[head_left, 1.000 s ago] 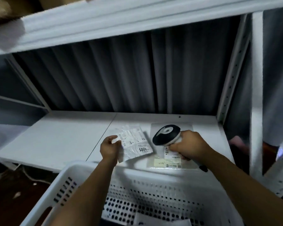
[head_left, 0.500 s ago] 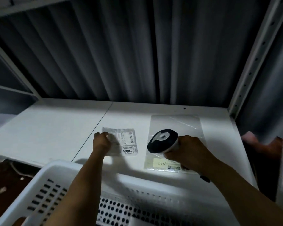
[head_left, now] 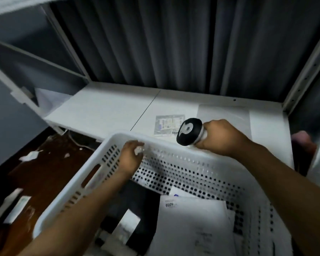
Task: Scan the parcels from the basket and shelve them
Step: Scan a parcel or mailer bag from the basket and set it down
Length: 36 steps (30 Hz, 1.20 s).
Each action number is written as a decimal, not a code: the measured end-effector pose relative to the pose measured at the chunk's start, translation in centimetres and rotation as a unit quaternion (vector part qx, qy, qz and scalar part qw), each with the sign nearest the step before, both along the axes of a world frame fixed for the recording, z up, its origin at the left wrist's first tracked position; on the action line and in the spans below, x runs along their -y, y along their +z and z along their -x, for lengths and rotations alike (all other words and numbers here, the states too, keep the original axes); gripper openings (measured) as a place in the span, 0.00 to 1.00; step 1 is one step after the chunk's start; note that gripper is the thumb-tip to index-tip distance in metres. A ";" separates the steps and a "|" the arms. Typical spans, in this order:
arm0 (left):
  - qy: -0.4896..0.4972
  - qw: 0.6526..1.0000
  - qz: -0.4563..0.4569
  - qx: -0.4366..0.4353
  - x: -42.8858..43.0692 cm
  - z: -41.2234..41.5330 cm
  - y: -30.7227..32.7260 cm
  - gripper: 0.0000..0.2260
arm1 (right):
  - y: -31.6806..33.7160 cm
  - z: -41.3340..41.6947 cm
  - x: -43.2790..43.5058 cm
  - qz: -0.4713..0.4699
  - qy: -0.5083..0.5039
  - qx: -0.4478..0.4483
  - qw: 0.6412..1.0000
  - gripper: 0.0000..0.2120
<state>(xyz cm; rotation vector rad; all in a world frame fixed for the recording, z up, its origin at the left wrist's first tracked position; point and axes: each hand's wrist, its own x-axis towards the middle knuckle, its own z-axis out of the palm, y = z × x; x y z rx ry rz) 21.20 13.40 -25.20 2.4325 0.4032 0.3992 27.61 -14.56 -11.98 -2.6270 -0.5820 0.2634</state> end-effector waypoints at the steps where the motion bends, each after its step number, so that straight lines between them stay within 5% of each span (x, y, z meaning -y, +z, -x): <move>1: 0.014 1.000 0.016 -0.021 0.2 2.5 -0.9 0.13 | -0.1 1.3 -0.1 0.005 0.004 -0.001 1.000 0.12; 5: 0.010 0.982 0.059 -0.181 1.5 10.2 -6.3 0.12 | -1.4 6.4 0.1 0.012 0.028 -0.025 0.999 0.11; 13: -0.045 0.900 0.124 -0.415 9.5 14.0 -13.6 0.30 | -6.9 14.2 4.5 0.057 -0.012 -0.063 0.996 0.21; 22: -0.003 0.875 0.118 -0.469 11.1 13.9 -18.6 0.36 | -10.5 13.5 5.6 0.019 -0.054 -0.102 0.993 0.18; 29: 0.073 0.893 0.214 -0.389 9.3 13.9 -19.7 0.37 | -10.8 12.3 6.5 -0.048 -0.122 -0.123 0.984 0.14; 36: 0.073 0.874 0.374 -0.302 9.3 14.3 -16.4 0.17 | -9.0 13.2 6.9 -0.056 -0.122 -0.134 0.982 0.15</move>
